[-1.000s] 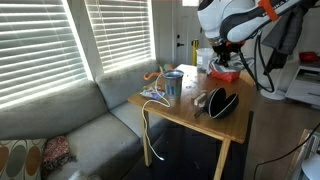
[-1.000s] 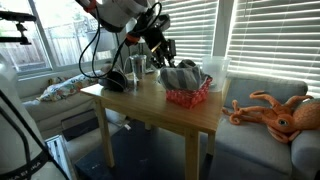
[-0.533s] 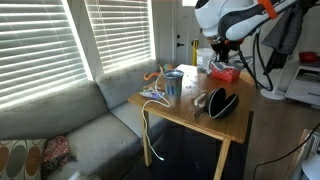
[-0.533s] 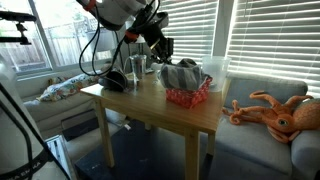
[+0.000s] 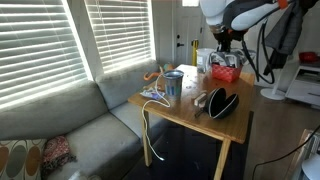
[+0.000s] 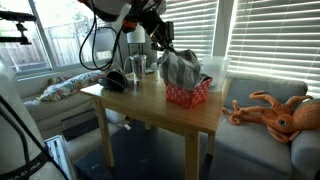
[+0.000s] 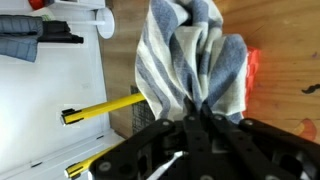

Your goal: Put the striped towel on the brown table

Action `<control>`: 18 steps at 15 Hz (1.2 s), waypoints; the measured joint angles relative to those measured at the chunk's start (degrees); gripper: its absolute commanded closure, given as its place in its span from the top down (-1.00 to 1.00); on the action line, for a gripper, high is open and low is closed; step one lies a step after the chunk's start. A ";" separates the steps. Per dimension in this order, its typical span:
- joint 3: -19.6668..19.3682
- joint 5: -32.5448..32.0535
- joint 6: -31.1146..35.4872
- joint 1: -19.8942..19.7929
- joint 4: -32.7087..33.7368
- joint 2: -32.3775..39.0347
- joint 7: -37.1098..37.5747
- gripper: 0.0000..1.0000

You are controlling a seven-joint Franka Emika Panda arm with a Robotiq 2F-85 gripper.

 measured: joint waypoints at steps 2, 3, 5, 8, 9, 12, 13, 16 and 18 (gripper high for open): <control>0.31 -1.52 -0.09 0.01 -0.12 -3.28 1.08 -0.97; 0.56 -2.37 -0.10 0.01 -0.23 -4.96 1.60 -0.97; 1.16 -4.08 -0.13 0.02 -0.34 -8.13 2.90 -0.97; 1.95 -6.37 -0.10 0.07 -0.35 -12.20 4.20 -0.97; 2.14 -7.06 0.16 0.19 -0.34 -13.29 4.54 -0.97; 2.36 -8.64 3.06 1.04 -0.34 -15.29 4.93 -0.97; 2.38 -9.04 4.80 1.54 -0.35 -15.47 4.93 -0.97; 2.55 -10.49 10.67 2.93 -0.61 -14.91 4.76 -0.97; 2.67 -12.43 14.62 3.06 -0.87 -13.69 4.76 -0.97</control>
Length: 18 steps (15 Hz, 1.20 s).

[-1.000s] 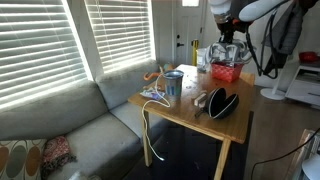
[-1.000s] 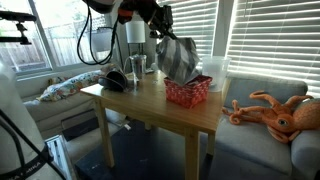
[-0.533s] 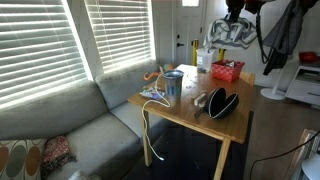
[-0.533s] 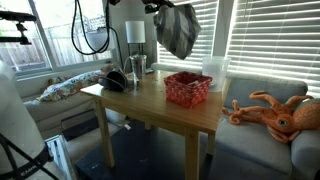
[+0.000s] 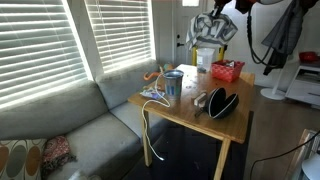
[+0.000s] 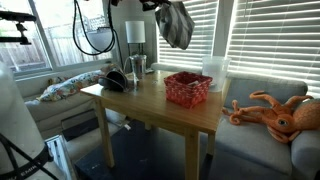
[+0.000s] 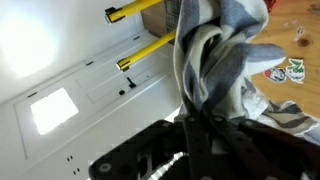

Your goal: Put the striped towel on the brown table

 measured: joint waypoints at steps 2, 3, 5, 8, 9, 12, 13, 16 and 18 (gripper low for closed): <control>-0.19 -1.91 3.76 -0.04 -0.12 1.90 0.00 -0.97; -0.39 -2.50 5.50 -0.07 -0.13 2.94 0.00 -0.97; -0.73 -4.05 8.81 -0.20 -0.13 5.25 0.01 -0.97; -0.70 -7.12 11.70 -0.32 0.01 8.74 0.71 -0.97; -0.63 -8.52 11.75 -0.33 0.22 9.92 1.48 -0.97; -0.64 -10.95 11.75 -0.34 1.08 13.31 3.15 -0.97; -0.64 -11.22 11.75 -0.32 1.39 14.37 3.25 -0.97; -0.57 -12.89 11.75 -0.15 2.47 17.29 3.99 -0.88; -0.54 -13.22 11.75 -0.04 3.12 18.63 4.30 -0.88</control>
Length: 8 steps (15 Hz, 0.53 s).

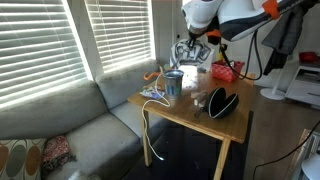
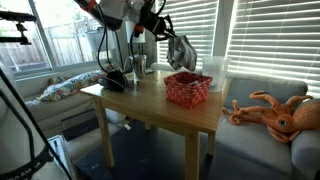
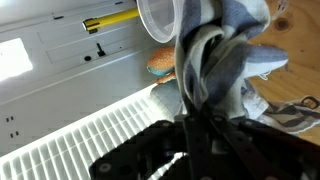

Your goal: Put the striped towel on the brown table

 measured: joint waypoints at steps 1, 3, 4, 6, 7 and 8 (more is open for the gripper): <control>0.00 -0.02 0.00 0.02 0.27 0.31 0.01 -0.88; 0.00 -0.02 0.00 0.03 0.56 0.46 0.01 -0.88; 0.01 -0.02 0.00 0.03 0.58 0.46 0.01 -0.88; 0.01 -0.02 0.00 0.04 0.58 0.46 0.01 -0.97; 0.01 -0.02 0.00 0.04 0.58 0.46 0.01 -0.97; 0.00 0.02 0.00 0.05 0.57 0.51 0.01 -0.97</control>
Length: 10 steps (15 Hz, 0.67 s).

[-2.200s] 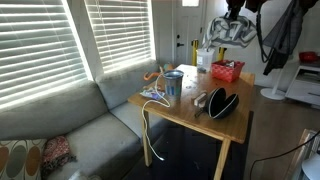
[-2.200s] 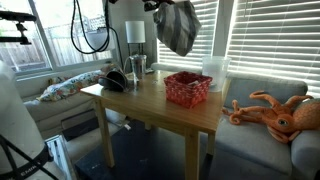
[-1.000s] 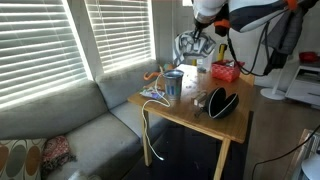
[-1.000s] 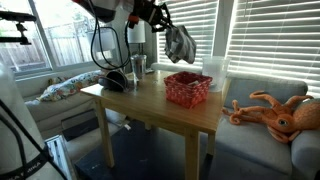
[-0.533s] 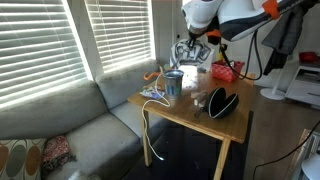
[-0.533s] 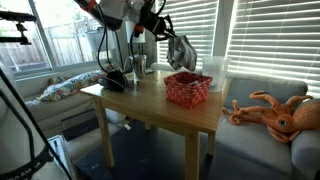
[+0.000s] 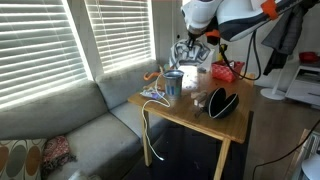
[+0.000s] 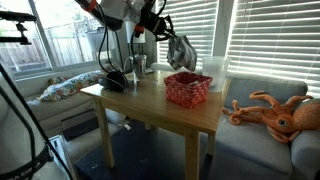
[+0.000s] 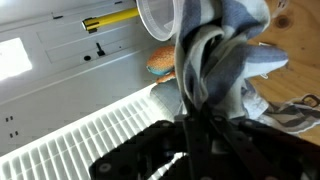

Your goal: Put the striped towel on the brown table

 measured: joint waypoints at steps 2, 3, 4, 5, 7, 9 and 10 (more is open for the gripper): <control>-0.04 -0.23 0.00 0.00 0.11 0.53 0.42 -0.97; -0.07 -0.73 0.00 0.00 0.31 1.06 0.93 -0.97; -0.12 -0.95 0.12 0.00 0.63 1.76 1.28 -0.97; -0.20 -1.23 0.36 0.00 1.07 2.64 1.49 -0.97; -0.30 -2.72 0.79 0.00 2.33 4.66 2.81 -0.97; -0.46 -4.64 1.62 0.00 3.81 6.86 4.24 -0.97; -0.56 -5.59 1.95 0.00 4.62 8.02 4.77 -0.97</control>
